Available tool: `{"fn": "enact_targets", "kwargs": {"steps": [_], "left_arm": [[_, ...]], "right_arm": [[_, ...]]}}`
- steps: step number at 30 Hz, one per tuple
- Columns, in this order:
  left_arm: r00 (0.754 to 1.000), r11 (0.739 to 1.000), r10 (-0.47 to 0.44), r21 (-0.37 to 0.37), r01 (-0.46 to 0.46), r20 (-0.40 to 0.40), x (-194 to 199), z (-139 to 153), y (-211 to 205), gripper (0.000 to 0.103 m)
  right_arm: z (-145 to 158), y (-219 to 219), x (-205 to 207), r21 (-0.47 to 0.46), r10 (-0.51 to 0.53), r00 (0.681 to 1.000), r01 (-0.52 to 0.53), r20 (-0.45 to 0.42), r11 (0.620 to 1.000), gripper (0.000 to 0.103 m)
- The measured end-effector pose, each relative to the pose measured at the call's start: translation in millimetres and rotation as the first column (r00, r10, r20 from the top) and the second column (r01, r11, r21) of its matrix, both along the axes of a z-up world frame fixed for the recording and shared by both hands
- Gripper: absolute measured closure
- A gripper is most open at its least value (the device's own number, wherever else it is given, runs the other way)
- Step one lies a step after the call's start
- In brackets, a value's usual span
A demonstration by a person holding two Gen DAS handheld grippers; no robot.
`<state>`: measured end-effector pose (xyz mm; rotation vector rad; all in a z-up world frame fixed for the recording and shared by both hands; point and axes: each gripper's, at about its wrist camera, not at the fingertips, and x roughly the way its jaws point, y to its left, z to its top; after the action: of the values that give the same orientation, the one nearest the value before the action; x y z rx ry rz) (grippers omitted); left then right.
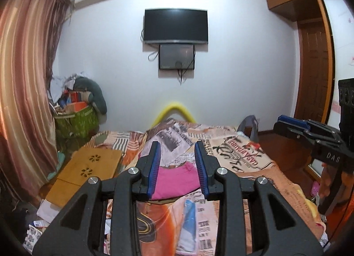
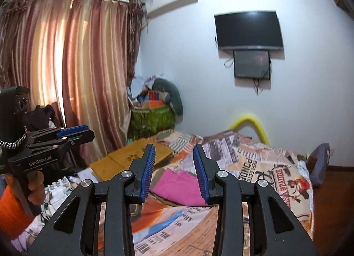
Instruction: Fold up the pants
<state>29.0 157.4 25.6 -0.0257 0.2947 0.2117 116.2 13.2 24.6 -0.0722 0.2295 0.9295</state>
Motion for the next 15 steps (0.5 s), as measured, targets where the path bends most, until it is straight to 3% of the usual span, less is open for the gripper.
{"fn": "enact_targets", "kwargs": {"steps": [8,11,13,15], "left_arm": [[0.997,0.999,0.031,0.008,-0.032,0.077,-41.9,0.4,-32.9,0.051],[0.995,0.999,0.037,0.011,-0.038,0.094,-49.4,-1.3,-38.6,0.037],[0.995,0.999,0.030,0.008,-0.031,0.100,-53.2,-2.7,-40.9,0.016],[0.991,0.999,0.044,0.018,-0.046,0.123,-57.3,-3.3,-43.7,0.006]], "right_arm": [[-4.1,-11.9,-31.0,0.055,-0.064,0.996,0.061,0.060,0.997,0.036],[-2.7,-16.1,-38.2,0.083,-0.086,0.994,0.080,0.071,0.993,0.022],[-1.8,-17.0,-40.2,0.089,-0.108,0.991,0.101,0.082,0.991,0.016],[-0.7,-16.3,-39.5,0.092,-0.122,0.989,0.114,0.084,0.989,0.010]]}}
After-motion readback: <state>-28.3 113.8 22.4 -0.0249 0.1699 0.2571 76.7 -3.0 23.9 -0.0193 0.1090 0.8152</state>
